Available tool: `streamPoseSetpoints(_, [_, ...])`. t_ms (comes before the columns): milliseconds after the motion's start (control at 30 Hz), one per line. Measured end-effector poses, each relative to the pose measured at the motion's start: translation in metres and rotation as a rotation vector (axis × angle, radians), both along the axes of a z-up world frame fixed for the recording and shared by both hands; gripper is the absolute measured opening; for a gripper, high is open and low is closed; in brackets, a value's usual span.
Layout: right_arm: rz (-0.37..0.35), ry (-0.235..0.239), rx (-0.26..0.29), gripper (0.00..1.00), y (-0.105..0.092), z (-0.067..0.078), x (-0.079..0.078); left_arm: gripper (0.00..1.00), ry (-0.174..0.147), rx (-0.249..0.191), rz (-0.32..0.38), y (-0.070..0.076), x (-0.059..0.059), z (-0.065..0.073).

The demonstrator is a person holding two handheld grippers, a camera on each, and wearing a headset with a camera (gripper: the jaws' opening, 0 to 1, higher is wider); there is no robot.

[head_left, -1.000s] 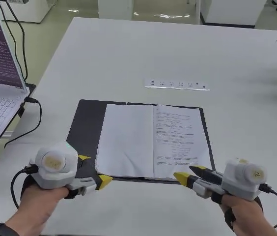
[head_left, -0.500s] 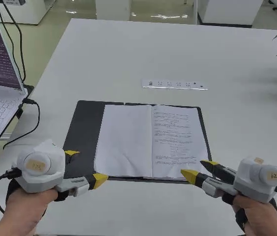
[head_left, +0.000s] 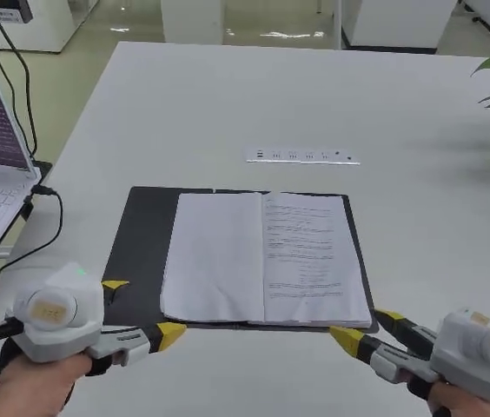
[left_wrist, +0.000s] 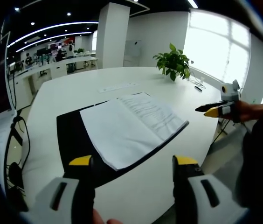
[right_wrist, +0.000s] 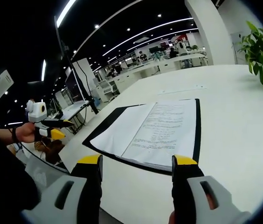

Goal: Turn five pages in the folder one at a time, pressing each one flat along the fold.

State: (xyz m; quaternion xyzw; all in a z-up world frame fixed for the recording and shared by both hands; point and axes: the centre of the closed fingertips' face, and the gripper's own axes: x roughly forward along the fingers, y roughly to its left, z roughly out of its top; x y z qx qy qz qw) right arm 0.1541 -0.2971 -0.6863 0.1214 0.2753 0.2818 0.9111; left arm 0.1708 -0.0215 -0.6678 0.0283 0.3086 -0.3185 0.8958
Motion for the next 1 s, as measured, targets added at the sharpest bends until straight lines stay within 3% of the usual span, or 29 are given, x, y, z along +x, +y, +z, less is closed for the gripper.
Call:
streamPoseSetpoints(167, [-0.018, -0.006, -0.025, 0.59, -0.008, 0.001, -0.002, 0.68, 0.007, -0.008, -0.022, -0.013, 0.002, 0.001])
streamPoseSetpoints(567, [-0.066, 0.002, 0.002, 0.59, -0.020, 0.002, -0.006, 0.67, 0.020, -0.014, -0.096, -0.049, 0.004, 0.002])
streamPoseSetpoints(1000, [-0.077, 0.022, 0.016, 0.59, -0.027, 0.000, -0.008, 0.67, 0.035, -0.011, -0.186, -0.094, 0.017, -0.001])
